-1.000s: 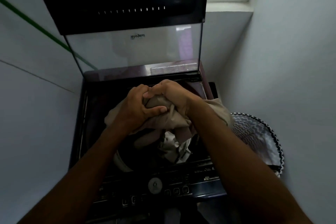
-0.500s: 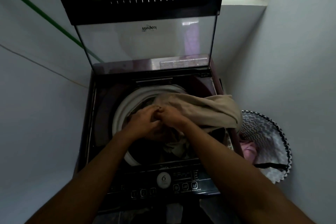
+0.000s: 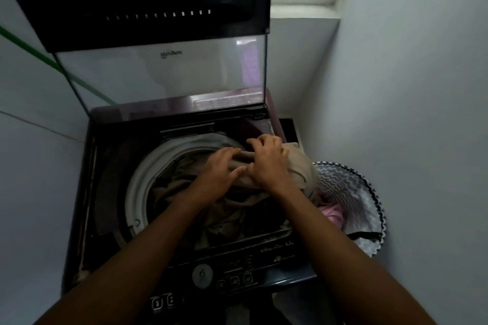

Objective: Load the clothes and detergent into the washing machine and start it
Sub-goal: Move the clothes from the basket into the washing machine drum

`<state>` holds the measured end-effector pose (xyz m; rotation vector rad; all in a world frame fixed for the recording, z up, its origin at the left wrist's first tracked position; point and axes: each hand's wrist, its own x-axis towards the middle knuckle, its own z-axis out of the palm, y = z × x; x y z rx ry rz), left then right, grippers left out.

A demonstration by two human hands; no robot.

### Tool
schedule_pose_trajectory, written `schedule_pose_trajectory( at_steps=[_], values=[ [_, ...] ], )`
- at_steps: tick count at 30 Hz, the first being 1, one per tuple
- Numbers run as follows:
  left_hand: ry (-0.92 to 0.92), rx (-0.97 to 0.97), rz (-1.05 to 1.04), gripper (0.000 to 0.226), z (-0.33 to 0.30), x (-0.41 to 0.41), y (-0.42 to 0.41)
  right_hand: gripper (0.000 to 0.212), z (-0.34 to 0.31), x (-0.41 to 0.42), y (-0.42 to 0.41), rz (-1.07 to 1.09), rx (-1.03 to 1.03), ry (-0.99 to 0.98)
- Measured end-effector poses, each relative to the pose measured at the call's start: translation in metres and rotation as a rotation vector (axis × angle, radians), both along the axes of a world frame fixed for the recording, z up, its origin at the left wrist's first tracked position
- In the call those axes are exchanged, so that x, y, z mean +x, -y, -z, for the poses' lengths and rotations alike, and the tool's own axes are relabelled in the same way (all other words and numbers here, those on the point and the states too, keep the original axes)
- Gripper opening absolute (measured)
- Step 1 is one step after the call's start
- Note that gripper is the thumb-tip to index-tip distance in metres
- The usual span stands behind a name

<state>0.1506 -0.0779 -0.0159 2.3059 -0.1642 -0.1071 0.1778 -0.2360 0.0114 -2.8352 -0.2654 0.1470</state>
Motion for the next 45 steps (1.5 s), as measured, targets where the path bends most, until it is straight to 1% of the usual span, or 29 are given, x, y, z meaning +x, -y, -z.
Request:
schedule_pose_trajectory(
  at_steps=[2,5,8,10,13,16,21,25,28,30,33,38,42,45],
  values=[
    [0.025,0.006,0.05,0.054,-0.005,0.009,0.026,0.091,0.002,0.001,0.028,0.056,-0.074,0.0],
    [0.01,-0.001,0.153,0.061,-0.004,0.017,0.063,0.116,0.009,0.004,0.066,0.158,-0.06,-0.147],
    [-0.073,-0.029,0.244,0.081,-0.003,0.023,0.093,0.128,0.02,0.002,0.095,0.303,0.146,-0.33],
    [-0.115,0.043,0.266,0.094,-0.002,0.027,0.104,0.128,0.026,-0.001,0.103,0.359,0.274,-0.409],
    [-0.114,0.184,0.327,0.104,0.005,0.035,0.113,0.122,0.034,-0.004,0.103,0.389,0.355,-0.422],
    [-0.132,0.215,0.336,0.105,0.007,0.039,0.112,0.103,0.037,-0.005,0.103,0.402,0.464,-0.412],
    [-0.1,0.19,0.3,0.1,-0.001,0.032,0.114,0.082,0.026,-0.006,0.105,0.361,0.437,-0.409],
    [-0.063,0.095,0.263,0.095,-0.007,0.026,0.113,0.066,0.015,-0.01,0.099,0.375,0.32,-0.281],
    [-0.016,0.043,0.221,0.088,-0.014,0.022,0.107,0.041,0.004,-0.011,0.095,0.353,0.311,-0.205],
    [0.017,0.026,0.174,0.08,-0.018,0.02,0.103,0.031,-0.007,-0.01,0.093,0.309,0.325,-0.182],
    [0.1,-0.006,0.125,0.07,-0.027,0.019,0.094,0.025,-0.028,-0.009,0.084,0.282,0.349,-0.138],
    [0.164,-0.154,0.118,0.061,-0.044,0.025,0.056,0.014,-0.057,-0.007,0.052,0.251,0.389,-0.07],
    [0.198,-0.243,0.115,0.059,-0.064,0.023,0.016,0.017,-0.065,-0.001,0.012,0.198,0.55,-0.004],
    [0.219,-0.238,0.061,0.059,-0.079,0.012,-0.021,0.019,-0.07,-0.001,-0.025,0.141,0.627,0.032]
  ],
)
